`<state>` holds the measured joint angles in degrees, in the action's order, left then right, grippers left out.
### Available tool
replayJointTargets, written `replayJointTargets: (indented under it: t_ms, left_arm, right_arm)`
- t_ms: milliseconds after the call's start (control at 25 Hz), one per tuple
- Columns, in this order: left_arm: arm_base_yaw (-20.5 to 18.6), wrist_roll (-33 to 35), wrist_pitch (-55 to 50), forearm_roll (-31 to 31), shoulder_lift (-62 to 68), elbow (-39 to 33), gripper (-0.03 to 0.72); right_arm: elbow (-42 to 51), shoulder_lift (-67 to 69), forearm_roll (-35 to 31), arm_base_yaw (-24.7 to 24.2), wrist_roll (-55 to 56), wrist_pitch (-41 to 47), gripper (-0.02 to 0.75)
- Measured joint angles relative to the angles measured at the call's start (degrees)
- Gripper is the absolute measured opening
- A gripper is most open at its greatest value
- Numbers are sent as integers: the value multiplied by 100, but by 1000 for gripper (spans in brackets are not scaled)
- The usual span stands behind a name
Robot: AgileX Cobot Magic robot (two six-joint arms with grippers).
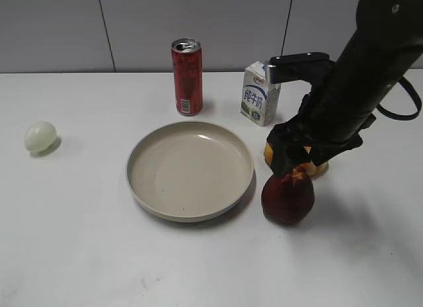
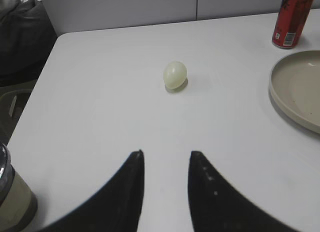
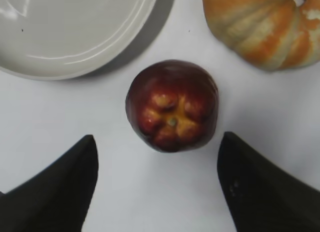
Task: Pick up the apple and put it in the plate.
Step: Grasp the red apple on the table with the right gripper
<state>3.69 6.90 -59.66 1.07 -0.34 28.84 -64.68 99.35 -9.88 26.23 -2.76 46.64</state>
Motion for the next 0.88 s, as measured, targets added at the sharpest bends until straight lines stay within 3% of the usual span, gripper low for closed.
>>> replayJointTargets:
  t_ms: [200, 600, 880]
  left_arm:
    - [0, 0, 0, 0, 0, 0, 239]
    - [0, 0, 0, 0, 0, 0, 239]
    - [0, 0, 0, 0, 0, 0, 239]
  right_arm:
    - [-49, 428, 344, 15, 276, -40, 592]
    - [-105, 784, 266, 15, 338, -286, 568]
    - [-904, 803, 197, 19, 343, 888, 563]
